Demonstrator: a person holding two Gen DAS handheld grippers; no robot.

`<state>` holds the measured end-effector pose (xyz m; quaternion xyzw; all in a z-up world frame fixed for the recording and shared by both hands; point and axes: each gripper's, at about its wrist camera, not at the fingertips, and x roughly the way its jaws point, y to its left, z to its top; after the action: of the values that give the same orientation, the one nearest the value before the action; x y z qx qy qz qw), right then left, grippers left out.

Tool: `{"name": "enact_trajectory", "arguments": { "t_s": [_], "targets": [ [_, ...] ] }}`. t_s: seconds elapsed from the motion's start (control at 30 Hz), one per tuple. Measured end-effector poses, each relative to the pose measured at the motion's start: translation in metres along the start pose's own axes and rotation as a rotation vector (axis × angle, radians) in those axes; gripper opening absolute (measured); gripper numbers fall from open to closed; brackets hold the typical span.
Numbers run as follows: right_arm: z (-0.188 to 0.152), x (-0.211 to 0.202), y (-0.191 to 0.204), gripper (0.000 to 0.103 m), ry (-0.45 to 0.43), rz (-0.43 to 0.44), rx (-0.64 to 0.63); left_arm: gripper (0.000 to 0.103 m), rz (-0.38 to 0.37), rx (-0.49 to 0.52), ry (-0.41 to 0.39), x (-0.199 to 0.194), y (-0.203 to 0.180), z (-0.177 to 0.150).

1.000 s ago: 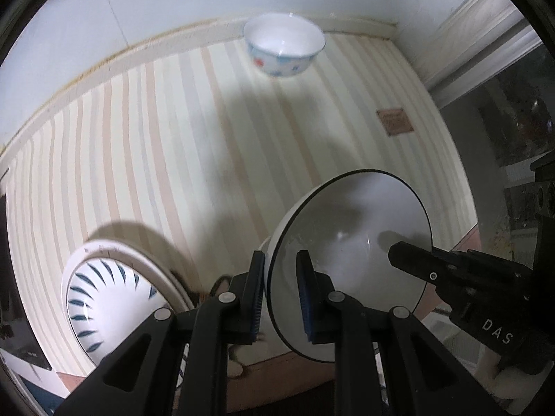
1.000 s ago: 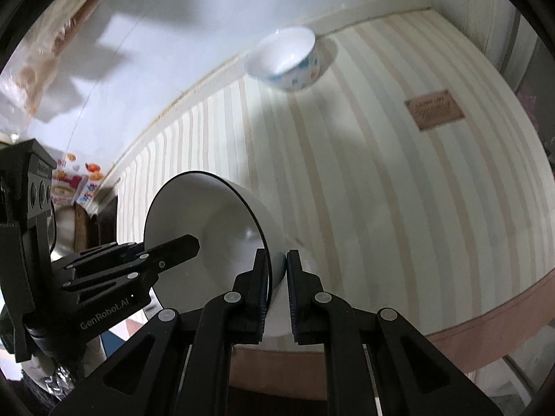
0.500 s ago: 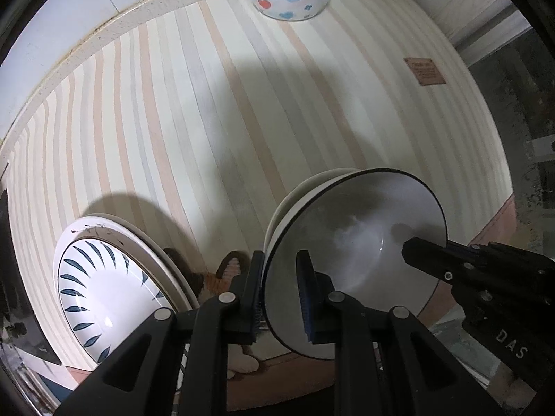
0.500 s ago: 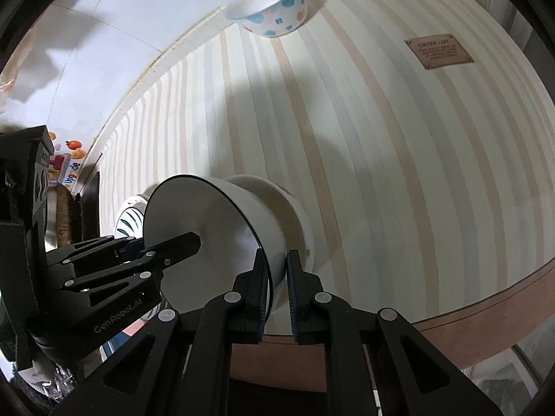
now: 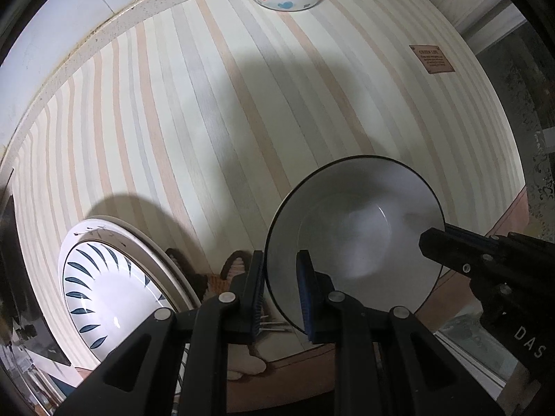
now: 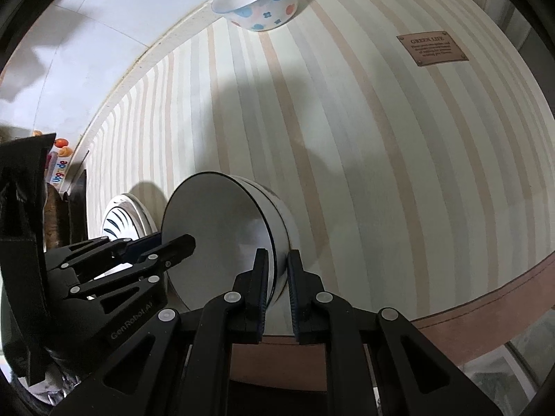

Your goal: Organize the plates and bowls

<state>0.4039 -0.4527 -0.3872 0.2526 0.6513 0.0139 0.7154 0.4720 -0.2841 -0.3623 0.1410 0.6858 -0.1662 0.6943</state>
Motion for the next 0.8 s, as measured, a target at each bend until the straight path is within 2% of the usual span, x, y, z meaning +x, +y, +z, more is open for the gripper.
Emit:
{"name": "enact_trajectory", "arguments": {
  "t_s": [0.27, 0.4, 0.5, 0.6, 0.63, 0.7, 0.77, 0.8],
  "targets": [
    [0.0, 0.002, 0.003, 0.013, 0.004, -0.021, -0.018, 0.016, -0.006, 0.0, 0.001, -0.003, 0.002, -0.004],
    [0.002, 0.001, -0.001, 0.013, 0.018, 0.004, 0.001, 0.016, -0.017, -0.005, -0.017, -0.021, 0.008, -0.005],
    [0.005, -0.005, -0.007, 0.013, 0.027, 0.043, 0.024, 0.017, -0.022, -0.013, -0.073, -0.048, 0.016, -0.002],
    [0.016, -0.021, -0.009, 0.014, 0.006, 0.091, 0.038, 0.019, -0.047, -0.046, -0.13, -0.071, 0.025, 0.017],
    [0.025, -0.03, -0.01, 0.014, -0.009, 0.098, 0.039, 0.024, -0.068, -0.061, -0.149, -0.076, 0.029, 0.028],
    [0.045, -0.044, -0.01, 0.021, -0.043, 0.107, 0.036, 0.025, -0.089, -0.096, -0.183, -0.082, 0.037, 0.053],
    [0.068, -0.054, -0.012, 0.034, -0.086, 0.109, 0.035, 0.025, -0.11, -0.145, -0.206, -0.08, 0.049, 0.081],
    [0.081, -0.058, -0.013, 0.035, -0.107, 0.105, 0.038, 0.025, -0.124, -0.171, -0.206, -0.077, 0.055, 0.096]
  ]
}}
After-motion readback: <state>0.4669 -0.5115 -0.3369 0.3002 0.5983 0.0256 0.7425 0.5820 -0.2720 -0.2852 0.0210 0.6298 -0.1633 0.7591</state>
